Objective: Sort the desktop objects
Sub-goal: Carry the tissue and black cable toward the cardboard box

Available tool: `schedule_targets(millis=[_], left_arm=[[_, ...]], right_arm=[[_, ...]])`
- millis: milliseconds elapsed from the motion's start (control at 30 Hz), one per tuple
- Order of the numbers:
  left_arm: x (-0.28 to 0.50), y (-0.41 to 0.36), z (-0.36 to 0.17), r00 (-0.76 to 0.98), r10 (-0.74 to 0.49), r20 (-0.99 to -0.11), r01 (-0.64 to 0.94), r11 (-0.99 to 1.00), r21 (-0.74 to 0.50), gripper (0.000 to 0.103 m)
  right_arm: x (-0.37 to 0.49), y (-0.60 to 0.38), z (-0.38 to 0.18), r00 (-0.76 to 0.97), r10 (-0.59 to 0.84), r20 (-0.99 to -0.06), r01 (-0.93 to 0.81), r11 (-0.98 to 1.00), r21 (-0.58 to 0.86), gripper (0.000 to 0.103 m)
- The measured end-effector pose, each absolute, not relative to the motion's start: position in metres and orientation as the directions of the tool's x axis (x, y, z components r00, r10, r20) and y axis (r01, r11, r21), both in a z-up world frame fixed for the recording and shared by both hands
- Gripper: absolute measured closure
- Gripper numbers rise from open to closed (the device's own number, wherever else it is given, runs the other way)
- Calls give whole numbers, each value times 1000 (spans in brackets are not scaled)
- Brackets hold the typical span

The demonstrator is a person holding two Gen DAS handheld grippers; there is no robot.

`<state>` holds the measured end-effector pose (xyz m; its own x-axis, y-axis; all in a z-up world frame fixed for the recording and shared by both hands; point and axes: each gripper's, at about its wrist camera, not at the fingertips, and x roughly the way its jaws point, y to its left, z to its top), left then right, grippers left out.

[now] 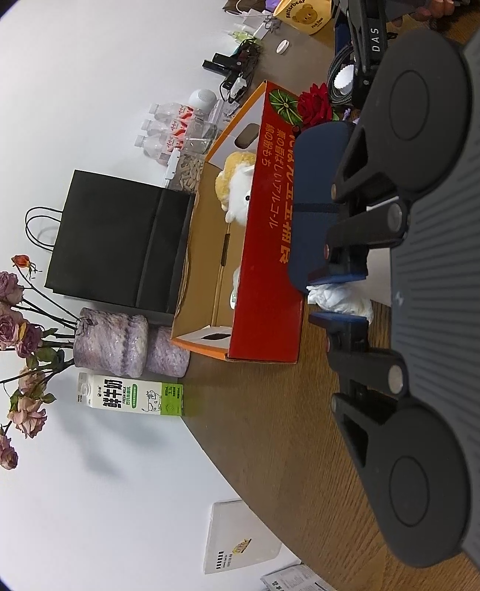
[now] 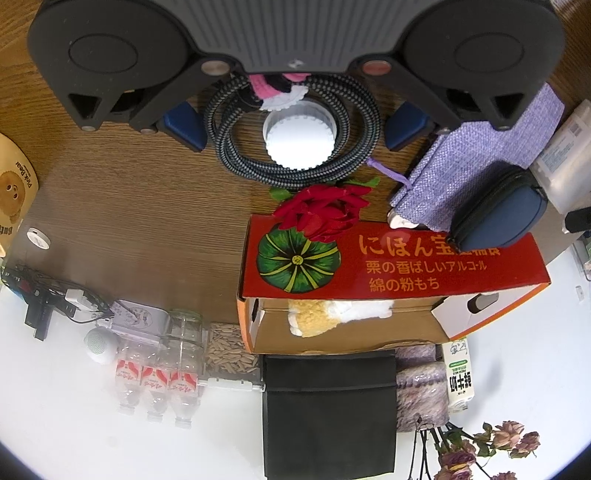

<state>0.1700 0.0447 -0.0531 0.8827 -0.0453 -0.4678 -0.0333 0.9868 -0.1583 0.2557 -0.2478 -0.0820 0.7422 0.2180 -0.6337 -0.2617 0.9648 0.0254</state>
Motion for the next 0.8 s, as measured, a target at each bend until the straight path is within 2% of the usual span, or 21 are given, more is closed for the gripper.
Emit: schedule_targets(millis=[500,800], left_arm=[[169,45,-54,883,-28,-469,-52,986,-156,87],[169,44,-50,890,-19,-456,-58,986,-156,87]], right_arm=[[244,-248,-75,770,246,-588,-288,957,23,16],[236,-253,-61,801,281,-528,-292,954,64,17]])
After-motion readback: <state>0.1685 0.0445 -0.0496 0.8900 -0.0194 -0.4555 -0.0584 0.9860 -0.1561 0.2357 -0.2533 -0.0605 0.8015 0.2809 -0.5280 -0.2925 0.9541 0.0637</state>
